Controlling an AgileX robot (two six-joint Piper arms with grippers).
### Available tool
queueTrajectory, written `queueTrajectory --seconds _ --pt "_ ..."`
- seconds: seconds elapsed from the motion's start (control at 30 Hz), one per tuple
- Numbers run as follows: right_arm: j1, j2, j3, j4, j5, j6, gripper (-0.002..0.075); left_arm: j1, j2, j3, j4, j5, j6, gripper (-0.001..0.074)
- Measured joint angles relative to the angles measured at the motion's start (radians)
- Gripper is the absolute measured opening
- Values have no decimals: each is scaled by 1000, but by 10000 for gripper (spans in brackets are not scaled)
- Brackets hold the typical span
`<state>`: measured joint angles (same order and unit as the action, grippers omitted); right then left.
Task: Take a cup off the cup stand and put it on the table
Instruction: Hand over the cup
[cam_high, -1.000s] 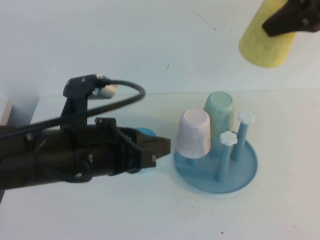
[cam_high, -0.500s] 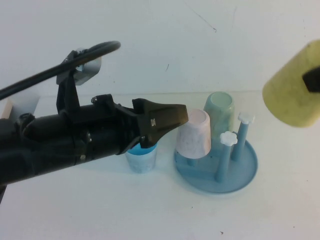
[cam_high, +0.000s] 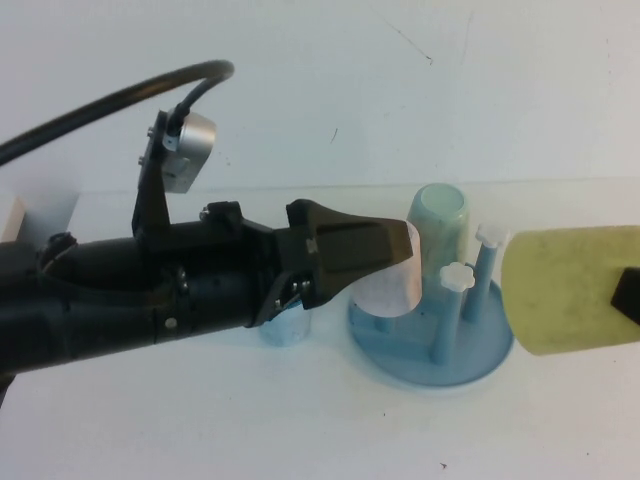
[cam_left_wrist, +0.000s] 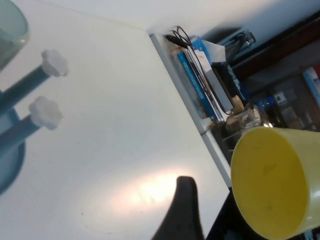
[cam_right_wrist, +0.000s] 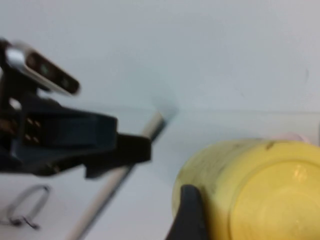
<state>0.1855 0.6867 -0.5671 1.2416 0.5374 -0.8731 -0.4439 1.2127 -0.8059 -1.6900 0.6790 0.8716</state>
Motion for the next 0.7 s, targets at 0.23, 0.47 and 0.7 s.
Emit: queueTrajectory --seconds 0.23,0.47,0.7 --pt "0 -10 90 320 20 -236 555 -69 0 -1 0 32 -38 571" --pt "0 48 94 377 61 -279 555 -184 2 -2 2 -28 -39 571" --pt "0 98 94 428 162 -325 555 -191 2 -15 2 -32 -32 561"
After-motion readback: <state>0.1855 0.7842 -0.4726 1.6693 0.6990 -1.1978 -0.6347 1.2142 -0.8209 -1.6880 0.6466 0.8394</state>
